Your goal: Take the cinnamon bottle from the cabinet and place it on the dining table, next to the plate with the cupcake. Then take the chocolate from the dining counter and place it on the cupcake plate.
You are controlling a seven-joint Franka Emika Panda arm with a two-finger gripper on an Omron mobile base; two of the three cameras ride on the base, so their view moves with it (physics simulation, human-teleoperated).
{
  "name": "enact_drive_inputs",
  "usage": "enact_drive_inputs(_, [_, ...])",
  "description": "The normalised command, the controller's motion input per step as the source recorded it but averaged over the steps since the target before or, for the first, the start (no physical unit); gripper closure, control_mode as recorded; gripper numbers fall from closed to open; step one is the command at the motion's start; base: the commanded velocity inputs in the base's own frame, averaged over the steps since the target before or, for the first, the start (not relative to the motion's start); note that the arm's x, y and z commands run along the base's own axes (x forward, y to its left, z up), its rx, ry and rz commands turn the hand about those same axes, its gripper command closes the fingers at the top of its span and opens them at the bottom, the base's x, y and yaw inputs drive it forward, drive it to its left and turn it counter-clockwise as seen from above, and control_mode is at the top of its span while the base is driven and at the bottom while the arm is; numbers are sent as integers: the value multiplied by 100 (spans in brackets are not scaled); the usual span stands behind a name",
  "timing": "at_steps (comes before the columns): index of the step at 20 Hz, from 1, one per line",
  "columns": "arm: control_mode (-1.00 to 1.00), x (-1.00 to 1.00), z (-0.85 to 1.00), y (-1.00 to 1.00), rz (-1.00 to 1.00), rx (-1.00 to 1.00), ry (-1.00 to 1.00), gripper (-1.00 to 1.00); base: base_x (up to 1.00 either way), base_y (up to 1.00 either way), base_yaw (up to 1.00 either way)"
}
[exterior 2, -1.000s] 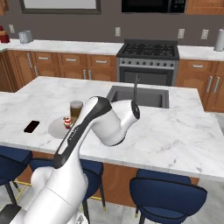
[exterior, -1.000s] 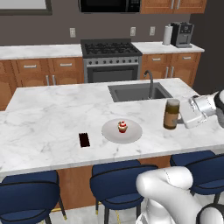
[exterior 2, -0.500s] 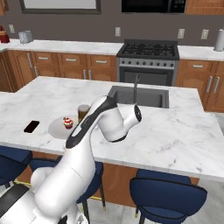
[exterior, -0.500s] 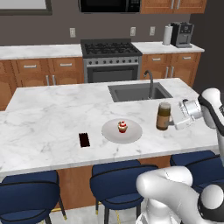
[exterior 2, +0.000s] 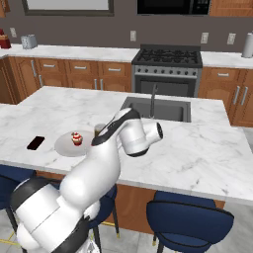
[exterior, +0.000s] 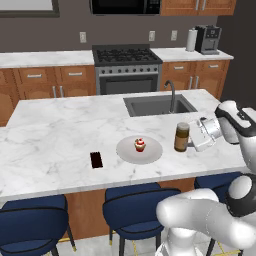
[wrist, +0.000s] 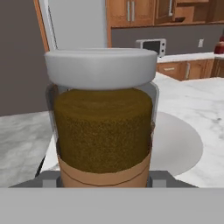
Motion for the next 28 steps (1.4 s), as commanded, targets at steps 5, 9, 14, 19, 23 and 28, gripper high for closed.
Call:
enact_drive_inputs(5, [-100, 49, -28, -3, 4, 0, -4, 100, 0, 0, 0])
enact_drive_inputs(9, [-100, 50, -25, 0, 0, 0, -1, 100, 0, 0, 0])
enact_drive_inputs(14, [-100, 46, -23, 0, 0, 0, 0, 100, 0, 0, 0])
enact_drive_inputs(19, [-100, 35, -26, 0, 0, 0, 0, 100, 0, 0, 0])
enact_drive_inputs(23, [-100, 26, -31, 0, 0, 0, 0, 100, 0, 0, 0])
enact_drive_inputs(28, [-100, 23, -27, 0, 0, 0, 0, 100, 0, 0, 0])
